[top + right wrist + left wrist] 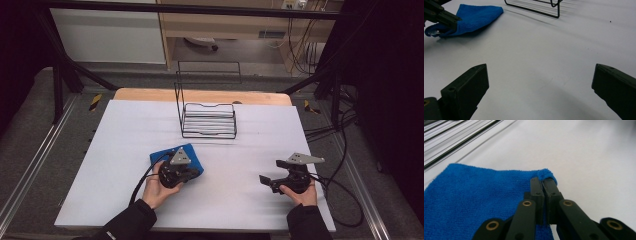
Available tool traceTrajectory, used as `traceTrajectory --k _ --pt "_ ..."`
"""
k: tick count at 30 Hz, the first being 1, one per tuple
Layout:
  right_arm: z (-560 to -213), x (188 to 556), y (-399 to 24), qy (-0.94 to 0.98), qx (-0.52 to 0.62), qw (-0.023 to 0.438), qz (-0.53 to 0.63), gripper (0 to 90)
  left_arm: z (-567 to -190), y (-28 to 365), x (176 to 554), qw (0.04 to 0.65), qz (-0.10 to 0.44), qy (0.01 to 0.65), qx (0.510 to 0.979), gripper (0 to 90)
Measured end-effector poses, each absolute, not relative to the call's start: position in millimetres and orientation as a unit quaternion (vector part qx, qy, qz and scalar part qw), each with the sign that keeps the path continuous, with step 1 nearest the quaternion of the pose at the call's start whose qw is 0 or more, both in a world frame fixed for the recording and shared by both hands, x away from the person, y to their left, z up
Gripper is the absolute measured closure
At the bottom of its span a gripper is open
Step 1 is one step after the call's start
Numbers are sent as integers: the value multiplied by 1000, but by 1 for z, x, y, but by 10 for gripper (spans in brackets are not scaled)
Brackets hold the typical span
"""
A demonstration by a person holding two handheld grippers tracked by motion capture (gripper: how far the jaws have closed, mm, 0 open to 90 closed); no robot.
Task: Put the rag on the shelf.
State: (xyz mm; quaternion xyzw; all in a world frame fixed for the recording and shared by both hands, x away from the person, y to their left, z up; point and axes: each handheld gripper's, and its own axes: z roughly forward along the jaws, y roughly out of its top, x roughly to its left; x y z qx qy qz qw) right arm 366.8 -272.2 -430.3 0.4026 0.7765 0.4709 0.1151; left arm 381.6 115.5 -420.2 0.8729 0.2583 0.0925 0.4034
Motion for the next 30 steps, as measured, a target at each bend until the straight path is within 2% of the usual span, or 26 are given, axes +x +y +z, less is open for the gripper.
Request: traceTrajectory --k 4,5,7,9,13,17,20,25,28,29,30 --pt "-430 366 -269 778 398 117 472 28 -423 111 382 392 89 257 879 834" --pt "-429 366 -267 778 396 116 473 34 -424 112 383 387 79 263 880 793" --pt "-428 365 -265 777 395 115 476 38 -424 115 384 382 71 277 879 642" --pt "-425 364 -257 777 392 113 478 65 -415 129 381 384 70 295 872 563" --pt "-421 361 -236 777 385 111 485 134 -405 153 374 389 77 322 860 492" --pt "-420 362 -213 782 383 110 478 172 -405 182 357 367 90 350 857 515" --pt "-419 368 -174 798 379 100 458 221 -417 197 344 350 76 367 859 555" --pt "-427 379 -132 815 371 87 436 265 -425 193 340 346 61 368 861 655" --pt "-431 383 -121 819 371 87 429 283 -433 188 342 331 61 372 865 701" --pt "-433 385 -116 820 372 86 426 299 -435 187 343 326 61 373 866 727" --pt "-436 387 -108 824 371 81 421 329 -436 187 342 325 64 375 866 794"
